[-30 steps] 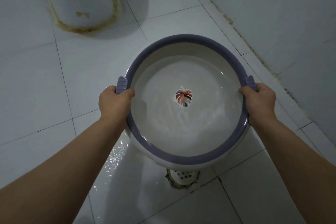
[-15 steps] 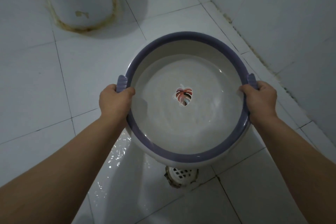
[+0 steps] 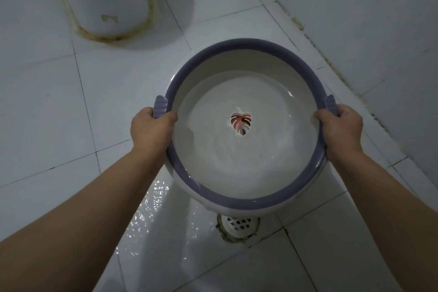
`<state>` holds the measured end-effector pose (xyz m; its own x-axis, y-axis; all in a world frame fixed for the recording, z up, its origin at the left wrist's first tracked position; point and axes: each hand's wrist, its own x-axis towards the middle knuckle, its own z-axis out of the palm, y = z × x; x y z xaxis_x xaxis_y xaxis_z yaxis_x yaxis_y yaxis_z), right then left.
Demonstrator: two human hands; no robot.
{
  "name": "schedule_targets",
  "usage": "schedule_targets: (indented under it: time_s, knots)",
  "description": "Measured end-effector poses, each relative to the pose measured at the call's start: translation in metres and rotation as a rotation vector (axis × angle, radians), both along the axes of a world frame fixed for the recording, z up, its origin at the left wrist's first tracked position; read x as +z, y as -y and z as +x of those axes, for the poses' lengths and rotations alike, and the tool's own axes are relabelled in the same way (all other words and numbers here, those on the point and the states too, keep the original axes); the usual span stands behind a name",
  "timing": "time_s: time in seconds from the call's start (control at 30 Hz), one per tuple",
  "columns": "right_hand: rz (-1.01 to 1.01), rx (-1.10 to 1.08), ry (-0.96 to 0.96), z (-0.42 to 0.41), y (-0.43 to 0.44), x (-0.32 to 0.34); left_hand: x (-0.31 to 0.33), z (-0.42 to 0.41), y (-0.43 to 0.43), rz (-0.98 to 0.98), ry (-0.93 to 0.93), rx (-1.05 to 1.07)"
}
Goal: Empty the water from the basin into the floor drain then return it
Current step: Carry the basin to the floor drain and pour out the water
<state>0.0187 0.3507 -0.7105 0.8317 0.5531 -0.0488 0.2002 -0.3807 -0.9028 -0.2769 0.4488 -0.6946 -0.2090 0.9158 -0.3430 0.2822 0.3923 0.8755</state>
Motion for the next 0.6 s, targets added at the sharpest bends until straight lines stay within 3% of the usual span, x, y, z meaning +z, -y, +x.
schedule_targets:
  time_s: [0.6]
  knots:
    - [0.048,0.000,0.004,-0.0029,0.0043,0.0027,0.0037,-0.0011,0.0012,0.012,-0.005,-0.017]
